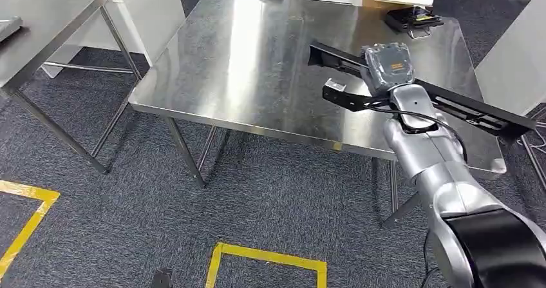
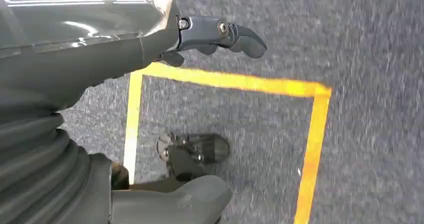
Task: Take the parts from the cabinet and place them on the table.
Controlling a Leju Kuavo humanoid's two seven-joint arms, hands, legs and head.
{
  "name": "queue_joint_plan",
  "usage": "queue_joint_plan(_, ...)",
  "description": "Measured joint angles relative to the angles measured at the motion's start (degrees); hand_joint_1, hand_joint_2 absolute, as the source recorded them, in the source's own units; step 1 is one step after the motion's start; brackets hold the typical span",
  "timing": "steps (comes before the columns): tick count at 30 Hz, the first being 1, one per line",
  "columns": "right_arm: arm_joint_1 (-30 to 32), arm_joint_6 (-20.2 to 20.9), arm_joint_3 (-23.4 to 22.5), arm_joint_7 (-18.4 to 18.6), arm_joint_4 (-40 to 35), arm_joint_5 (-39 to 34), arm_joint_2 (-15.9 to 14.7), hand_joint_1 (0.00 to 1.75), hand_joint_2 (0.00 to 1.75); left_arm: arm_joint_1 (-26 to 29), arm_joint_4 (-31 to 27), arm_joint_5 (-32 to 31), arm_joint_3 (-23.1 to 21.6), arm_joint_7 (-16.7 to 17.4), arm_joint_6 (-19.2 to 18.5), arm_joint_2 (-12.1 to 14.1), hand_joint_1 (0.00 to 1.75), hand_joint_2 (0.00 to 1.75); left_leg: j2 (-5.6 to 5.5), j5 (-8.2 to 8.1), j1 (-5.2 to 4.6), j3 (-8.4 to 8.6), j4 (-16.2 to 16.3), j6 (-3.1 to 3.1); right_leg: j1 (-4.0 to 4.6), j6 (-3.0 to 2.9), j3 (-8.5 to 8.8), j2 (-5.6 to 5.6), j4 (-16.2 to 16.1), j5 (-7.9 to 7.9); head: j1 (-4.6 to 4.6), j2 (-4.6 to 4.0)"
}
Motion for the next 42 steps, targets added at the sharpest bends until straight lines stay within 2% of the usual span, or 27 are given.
queue_joint_plan(3, 0.0, 0.0, 0.0, 0.2, 0.0, 0.02, -0.37, 1.73, 1.75, -0.05, 0.0, -0.24, -0.02, -0.07, 0.02, 0.04, 0.0, 1.75, 0.01, -0.07, -0.15, -0.01, 0.05, 0.27, -0.23, 0.24, 0.02, 0.01, -0.17, 0.14, -0.02, 0.0)
queue_joint_plan(6, -0.01, -0.02, 0.0, 0.28, -0.09, 0.02, -1.08, 1.73, 1.75, -0.03, 0.0, -0.31, -0.02, -0.09, 0.07, 0.04, 0.0, 1.75, 0.26, 0.78, 0.57, 0.81, -1.61, 1.25, 0.17, 0.55, -0.6, 0.05, 0.7, -0.61, 0.04, 0.0)
queue_joint_plan(7, -0.1, -0.02, 0.02, 0.28, -0.09, 0.0, -1.12, 1.73, 1.75, -0.09, 0.0, -0.33, 0.0, -0.11, 0.07, 0.06, 0.0, 1.75, 0.3, 0.95, 0.65, 0.78, -1.73, 1.64, 0.31, -0.06, -2.15, 0.21, 3.97, -2.61, 0.09, 0.0)
queue_joint_plan(9, 0.06, -0.02, 0.04, 0.28, -0.07, 0.02, -1.45, 1.73, 1.75, -0.11, 0.0, -0.33, -0.02, -0.11, 0.09, -0.04, 0.0, 1.75, 0.28, 0.93, 0.66, 0.72, -1.73, 1.68, 0.2, -0.6, -6.61, 0.26, 13.52, -6.62, 0.11, 0.0)
queue_joint_plan(10, 0.2, 0.0, 0.07, 0.28, -0.02, 0.02, -1.62, 1.73, 1.75, -0.09, 0.0, -0.31, -0.02, -0.11, 0.13, -0.07, 0.0, 1.75, 0.25, 0.94, 0.66, 0.66, -1.7, 1.67, 0.19, -0.46, -8.37, 0.26, 17.2, -7.57, 0.22, 0.0)
queue_joint_plan(11, 0.31, 0.0, 0.09, 0.28, 0.02, 0.02, -1.73, 1.73, 1.75, -0.02, 0.0, -0.31, -0.02, -0.11, 0.13, -0.09, 0.0, 1.75, 0.25, 0.94, 0.67, 0.65, -1.69, 1.62, 0.12, -0.05, -8.88, 0.26, 18.34, -7.6, 0.18, 0.0)
queue_joint_plan(12, 0.33, 0.0, 0.15, 0.28, 0.02, 0.02, -1.79, 1.73, 1.75, -0.01, 0.0, -0.31, -0.02, -0.11, 0.18, -0.09, 0.0, 1.75, 0.25, 0.91, 0.71, 0.65, -1.64, 1.56, -0.05, 0.51, -7.89, 0.25, 16.42, -6.52, 0.15, 0.0)
queue_joint_plan(15, 0.27, -0.02, 0.24, 0.28, 0.0, 0.0, -1.88, 1.73, 1.75, -0.06, 0.0, -0.29, -0.02, -0.11, 0.2, -0.15, 0.0, 1.75, 0.28, 0.34, 0.91, 0.53, -0.61, 0.56, -0.76, 2.25, 0.08, -0.46, 1.4, -1.14, 0.24, 0.0)
queue_joint_plan(17, 0.37, 0.0, 0.33, 0.28, 0.0, 0.0, -1.88, 1.73, 1.75, -0.03, 0.0, -0.29, -0.02, -0.09, 0.22, -0.09, 0.0, 1.75, 0.38, -0.03, 0.56, 0.14, 0.12, -0.19, -0.25, 0.87, 0.5, 0.0, 0.67, -1.23, 0.11, 0.0)
queue_joint_plan(19, 0.44, 0.0, 0.37, 0.28, 0.02, 0.02, -1.97, 1.73, 1.75, 0.05, 0.0, -0.29, -0.02, -0.09, 0.22, -0.13, 0.0, 1.75, 0.42, 0.29, 0.83, 0.02, -0.07, -0.71, 0.09, 0.44, 0.33, 0.15, 0.83, -1.16, 0.15, 0.0)
queue_joint_plan(21, 0.17, 0.04, 0.41, 0.28, 0.0, 0.04, -2.01, 1.73, 1.75, 0.01, 0.0, -0.26, -0.02, -0.09, 0.22, 0.05, 0.0, 1.75, -0.03, -0.59, 1.1, -0.37, 0.8, -1.39, -0.61, -0.15, 0.62, 0.39, 0.53, -0.83, 0.16, 0.0)
queue_joint_plan(22, 0.05, 0.04, 0.46, 0.28, 0.0, 0.07, -1.97, 1.73, 1.75, 0.0, 0.0, -0.26, -0.02, -0.09, 0.22, 0.0, 0.0, 1.75, -0.7, -2.11, 1.31, -1.24, 2.95, -1.96, -0.77, -0.59, 0.69, 0.4, 0.54, -0.82, -0.26, 0.0)
queue_joint_plan(24, 0.02, 0.07, 0.55, 0.22, 0.0, 0.07, -1.79, 1.73, 1.75, 0.04, 0.0, -0.26, -0.02, -0.09, 0.26, 0.0, 0.0, 1.75, -1.04, -6.37, 1.9, -5.39, 11.74, -2.77, -0.61, -1.03, 0.68, 0.62, 0.54, -0.93, -0.33, 0.0)
queue_joint_plan(25, 0.04, 0.11, 0.57, 0.22, 0.02, 0.09, -1.79, 1.73, 1.75, 0.06, 0.0, -0.26, -0.02, -0.09, 0.31, -0.02, 0.0, 1.75, -1.04, -7.72, 2.12, -7.8, 16.26, -3.05, -0.53, -1.06, 0.68, 0.78, 0.55, -0.95, -0.28, 0.0)
queue_joint_plan(26, 0.04, 0.15, 0.61, 0.2, 0.02, 0.09, -1.79, 1.73, 1.75, 0.09, 0.0, -0.26, -0.02, -0.09, 0.31, -0.02, 0.0, 1.75, -1.04, -7.93, 2.24, -8.89, 18.04, -3.15, -0.5, -1.07, 0.67, 0.92, 0.56, -0.97, -0.31, 0.0)
queue_joint_plan(27, 0.04, 0.15, 0.72, 0.2, 0.02, 0.09, -1.75, 1.73, 1.75, 0.11, 0.0, -0.26, -0.02, -0.09, 0.31, -0.04, 0.0, 1.75, -1.05, -6.76, 2.33, -8.77, 17.2, -3.11, -0.49, -1.08, 0.73, 1.08, 0.56, -0.99, -0.33, 0.0)
queue_joint_plan(28, 0.03, 0.17, 0.81, 0.2, 0.02, 0.09, -1.71, 1.73, 1.75, 0.11, 0.0, -0.26, -0.02, -0.09, 0.31, -0.04, 0.0, 1.75, -1.04, -4.4, 2.4, -7.29, 13.79, -2.98, -0.48, -1.15, 0.83, 1.27, 0.56, -1.06, -0.33, 0.0)
queue_joint_plan(30, -0.02, 0.17, 0.9, 0.2, 0.02, 0.09, -1.62, 1.73, 1.75, 0.1, 0.0, -0.26, -0.02, -0.09, 0.33, -0.04, 0.0, 1.75, -1.26, 0.76, 2.42, -2.28, 3.55, -2.4, -0.47, -1.06, 1.11, 1.56, 0.56, -1.29, -0.31, 0.0)
queue_joint_plan(31, -0.11, 0.17, 0.92, 0.2, 0.02, 0.09, -1.62, 1.73, 1.75, 0.02, 0.0, -0.26, -0.02, -0.07, 0.37, -0.04, 0.0, 1.75, -1.75, 0.37, 2.35, -0.5, 0.6, -2.14, -0.38, -1.01, 1.06, 1.64, 0.46, -1.31, -0.26, 0.0)
queue_joint_plan(33, -0.5, 0.2, 0.98, 0.2, 0.02, 0.09, -1.62, 1.73, 1.75, 0.03, 0.0, -0.26, -0.02, -0.07, 0.39, -0.04, 0.0, 1.75, -1.64, 0.21, 1.85, -0.68, 0.22, -2.01, -0.15, -0.51, 0.64, 1.71, 0.41, -1.36, -0.37, 0.0)
queue_joint_plan(35, -0.5, 0.22, 1.07, 0.2, 0.02, 0.13, -1.64, 1.73, 1.75, 0.03, 0.0, -0.24, -0.02, -0.07, 0.44, -0.02, 0.0, 1.75, -1.64, 0.14, 1.56, -0.46, -0.07, -1.31, -0.22, 0.29, 0.91, 1.74, -0.16, -1.35, -0.31, 0.0)
queue_joint_plan(36, -0.52, 0.2, 1.09, 0.2, 0.02, 0.13, -1.71, 1.73, 1.75, 0.01, 0.0, -0.22, -0.02, -0.07, 0.44, -0.02, 0.0, 1.75, -1.45, 0.66, 2.21, 0.31, -1.3, -0.69, 0.39, 0.67, 0.49, 1.64, 0.1, -1.73, -0.2, 0.0)
queue_joint_plan(37, -0.65, 0.22, 1.14, 0.2, 0.02, 0.13, -1.88, 1.73, 1.75, -0.01, 0.0, -0.22, 0.0, -0.11, 0.42, -0.13, 0.0, 1.75, -1.44, 0.72, 1.91, 0.66, -1.68, -0.43, 0.14, 0.43, -0.06, 1.12, 1.84, -2.61, -0.06, 0.0)
queue_joint_plan(38, -0.81, 0.24, 1.22, 0.2, 0.02, 0.13, -1.82, 1.73, 1.75, -0.08, 0.0, -0.22, 0.0, -0.11, 0.37, -0.11, 0.0, 1.75, -1.35, 0.69, 1.95, 0.69, -1.68, 0.05, 0.16, -0.16, -1.84, 1.11, 5.37, -4.24, -0.04, 0.0)
queue_joint_plan(39, -0.76, 0.28, 1.25, 0.2, 0.04, 0.13, -1.88, 1.73, 1.75, -0.1, 0.0, -0.22, 0.0, -0.11, 0.37, -0.13, 0.0, 1.75, -1.36, 0.65, 1.91, 0.74, -1.68, 0.06, 0.17, -0.59, -4.33, 1.11, 10.11, -6.03, 0.0, 0.0)
queue_joint_plan(41, -0.51, 0.35, 1.31, 0.24, 0.31, 0.17, -2.1, 1.73, 1.75, -0.01, 0.0, -0.22, 0.0, -0.11, 0.22, -0.15, 0.0, 1.75, -1.47, 0.47, 1.75, 0.76, -1.61, 0.3, 0.28, -0.59, -8.72, 1.11, 17.61, -7.89, 0.09, 0.0)
queue_joint_plan(42, -0.39, 0.39, 1.38, 0.26, 0.42, 0.17, -2.12, 1.73, 1.75, 0.05, 0.0, -0.22, 0.0, -0.11, 0.2, -0.15, 0.0, 1.75, -1.51, 0.36, 1.64, 0.86, -1.6, 0.29, 0.28, -0.3, -9.07, 1.1, 17.58, -7.33, 0.02, 0.0)
